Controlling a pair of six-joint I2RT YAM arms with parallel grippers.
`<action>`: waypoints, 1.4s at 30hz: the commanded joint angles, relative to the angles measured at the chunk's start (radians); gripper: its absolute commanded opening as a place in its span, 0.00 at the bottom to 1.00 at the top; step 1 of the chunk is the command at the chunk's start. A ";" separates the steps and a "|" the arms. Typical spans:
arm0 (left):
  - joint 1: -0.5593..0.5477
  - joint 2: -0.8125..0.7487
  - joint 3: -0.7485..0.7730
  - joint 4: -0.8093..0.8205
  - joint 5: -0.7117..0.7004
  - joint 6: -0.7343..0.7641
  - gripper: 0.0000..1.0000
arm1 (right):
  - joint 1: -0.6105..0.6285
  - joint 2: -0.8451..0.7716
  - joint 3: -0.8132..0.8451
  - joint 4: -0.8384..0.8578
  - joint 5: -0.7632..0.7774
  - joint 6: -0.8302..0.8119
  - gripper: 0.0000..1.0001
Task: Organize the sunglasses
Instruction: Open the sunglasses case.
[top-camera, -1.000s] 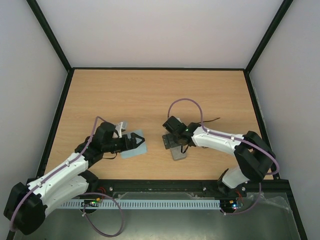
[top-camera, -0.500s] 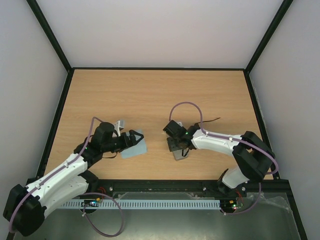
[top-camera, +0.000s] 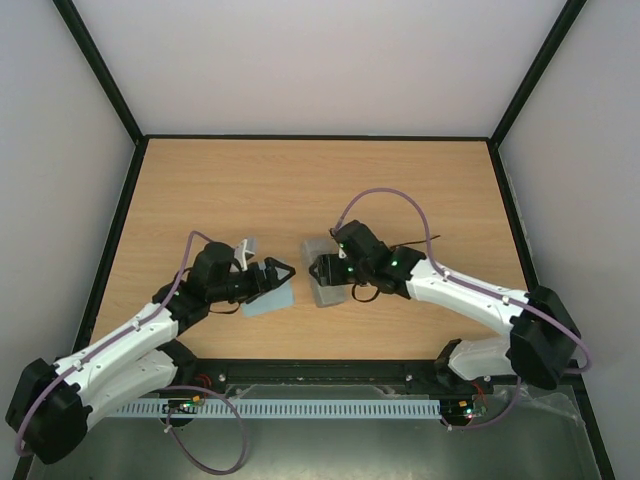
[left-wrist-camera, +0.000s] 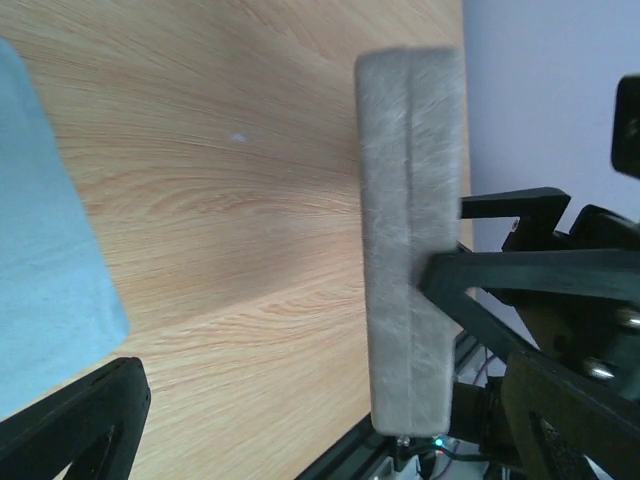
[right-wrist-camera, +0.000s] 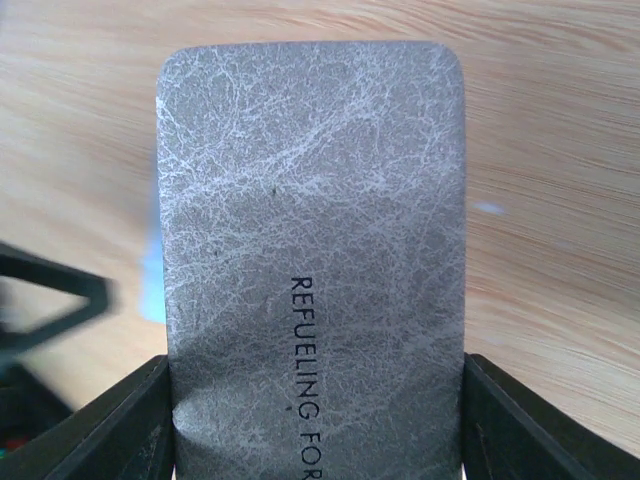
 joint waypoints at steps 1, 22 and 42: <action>-0.029 -0.015 0.027 0.071 0.022 -0.059 0.99 | -0.024 -0.049 0.007 0.233 -0.250 0.135 0.55; -0.137 0.003 -0.020 0.179 -0.058 -0.144 0.92 | -0.117 -0.148 -0.245 0.722 -0.527 0.479 0.51; -0.146 0.043 -0.041 0.118 -0.128 -0.126 0.63 | -0.148 -0.214 -0.246 0.716 -0.540 0.486 0.48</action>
